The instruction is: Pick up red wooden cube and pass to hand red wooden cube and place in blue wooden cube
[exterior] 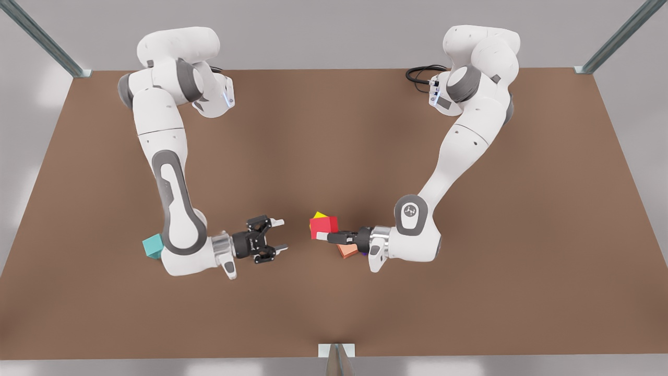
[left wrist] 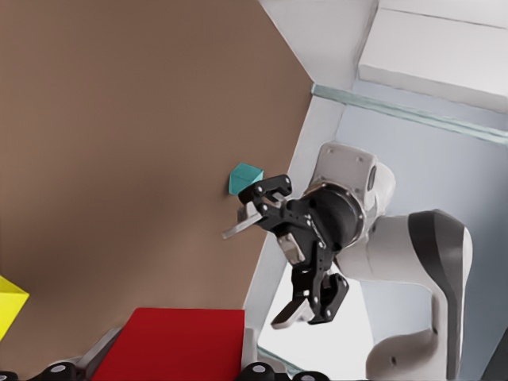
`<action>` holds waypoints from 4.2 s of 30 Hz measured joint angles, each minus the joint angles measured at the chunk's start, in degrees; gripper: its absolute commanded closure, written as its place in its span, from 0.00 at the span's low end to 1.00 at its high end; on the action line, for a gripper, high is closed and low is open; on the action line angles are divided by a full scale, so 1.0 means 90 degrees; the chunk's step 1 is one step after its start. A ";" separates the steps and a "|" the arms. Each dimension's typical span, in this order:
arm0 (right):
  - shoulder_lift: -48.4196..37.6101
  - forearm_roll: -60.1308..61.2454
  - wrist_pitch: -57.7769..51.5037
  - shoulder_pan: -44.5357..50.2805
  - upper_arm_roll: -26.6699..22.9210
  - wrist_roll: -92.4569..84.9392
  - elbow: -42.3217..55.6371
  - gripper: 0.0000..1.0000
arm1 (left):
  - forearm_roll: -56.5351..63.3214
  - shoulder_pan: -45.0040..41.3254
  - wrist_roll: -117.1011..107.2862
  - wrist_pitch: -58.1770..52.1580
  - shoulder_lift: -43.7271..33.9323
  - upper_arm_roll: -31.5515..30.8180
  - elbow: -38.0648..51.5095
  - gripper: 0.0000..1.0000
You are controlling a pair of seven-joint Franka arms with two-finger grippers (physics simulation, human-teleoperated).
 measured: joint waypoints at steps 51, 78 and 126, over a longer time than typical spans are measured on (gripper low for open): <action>-0.0280 -0.0676 0.0589 -0.0249 0.0038 -0.4295 -0.0480 0.31 | 0.0011 0.0344 -0.0559 0.0296 -0.0052 -0.0126 0.0048 0.00; -0.2466 -0.8803 0.2397 -0.1769 -0.0864 -0.5050 -0.2402 0.28 | 0.5942 0.0803 -0.0826 -0.4384 -0.4497 0.3166 -0.1792 0.00; -0.2594 -0.8700 0.1307 -0.0593 -0.0831 -0.2237 -0.1329 0.00 | 0.5951 0.0762 -0.0555 -0.4504 -0.4486 0.3156 -0.1787 0.00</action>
